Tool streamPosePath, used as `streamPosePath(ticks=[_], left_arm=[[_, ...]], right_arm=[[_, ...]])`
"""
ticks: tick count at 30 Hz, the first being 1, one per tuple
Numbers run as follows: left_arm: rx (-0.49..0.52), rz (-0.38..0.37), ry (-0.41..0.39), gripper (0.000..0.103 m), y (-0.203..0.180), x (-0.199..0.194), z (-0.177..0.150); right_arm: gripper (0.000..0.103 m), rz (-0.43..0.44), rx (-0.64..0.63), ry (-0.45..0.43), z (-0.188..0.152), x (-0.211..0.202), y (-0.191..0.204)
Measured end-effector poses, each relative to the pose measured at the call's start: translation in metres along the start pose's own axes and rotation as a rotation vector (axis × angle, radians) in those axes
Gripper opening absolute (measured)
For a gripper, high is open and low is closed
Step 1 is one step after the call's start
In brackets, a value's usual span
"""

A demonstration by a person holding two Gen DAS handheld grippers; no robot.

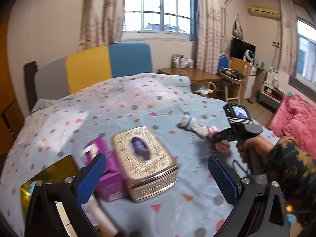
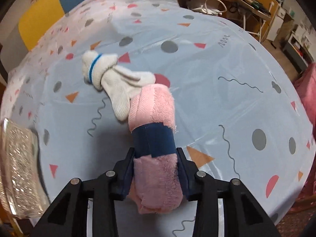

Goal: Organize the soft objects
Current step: 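Grasp the pink towel roll by its blue band with the right tool, then grasp the white knit glove with the left tool while the right tool holds the pink roll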

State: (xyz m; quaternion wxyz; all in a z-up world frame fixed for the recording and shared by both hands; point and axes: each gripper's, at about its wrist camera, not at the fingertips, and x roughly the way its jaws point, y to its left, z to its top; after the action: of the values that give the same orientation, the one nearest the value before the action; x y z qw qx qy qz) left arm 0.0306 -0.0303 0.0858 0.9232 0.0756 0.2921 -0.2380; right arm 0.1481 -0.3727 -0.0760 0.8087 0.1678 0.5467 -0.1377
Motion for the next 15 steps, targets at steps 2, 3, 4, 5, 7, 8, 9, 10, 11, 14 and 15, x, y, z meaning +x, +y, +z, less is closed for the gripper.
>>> streamPosePath(ticks=[2,3,4,5,7,8,9,10,11,14,15], left_arm=[[0.007,-0.011,0.013,0.103,-0.011,0.009,0.01],[0.013,-0.027,0.021,0.103,-0.017,0.016,0.016],[0.016,-0.037,0.03,0.103,-0.022,0.022,0.02],[0.02,-0.042,0.046,0.103,-0.028,0.029,0.024],[0.018,-0.058,0.089,0.103,-0.04,0.051,0.034],[0.014,-0.061,0.106,0.103,-0.044,0.058,0.037],[0.01,-0.066,0.137,0.103,-0.051,0.07,0.042],[0.008,-0.072,0.154,0.103,-0.055,0.078,0.043],[0.003,-0.077,0.175,0.103,-0.06,0.087,0.046],[-0.029,-0.1,0.241,0.103,-0.07,0.121,0.053],[-0.042,-0.107,0.266,0.103,-0.072,0.133,0.055]], right_arm=[[0.039,-0.02,0.052,-0.016,0.001,-0.005,-0.011],[0.039,-0.028,0.075,-0.025,0.001,-0.008,-0.016],[0.039,-0.032,0.096,-0.037,0.001,-0.011,-0.021],[0.039,-0.042,0.128,-0.053,0.002,-0.014,-0.028],[0.039,-0.039,0.182,-0.052,0.002,-0.015,-0.039],[0.039,-0.026,0.209,-0.043,0.003,-0.015,-0.045],[0.039,-0.015,0.229,-0.033,0.004,-0.013,-0.05],[0.039,-0.007,0.251,-0.019,0.004,-0.011,-0.055],[0.039,-0.008,0.261,-0.01,0.004,-0.009,-0.057],[0.039,-0.008,0.282,0.004,0.005,-0.006,-0.06],[0.039,0.001,0.292,0.005,0.005,-0.006,-0.063]])
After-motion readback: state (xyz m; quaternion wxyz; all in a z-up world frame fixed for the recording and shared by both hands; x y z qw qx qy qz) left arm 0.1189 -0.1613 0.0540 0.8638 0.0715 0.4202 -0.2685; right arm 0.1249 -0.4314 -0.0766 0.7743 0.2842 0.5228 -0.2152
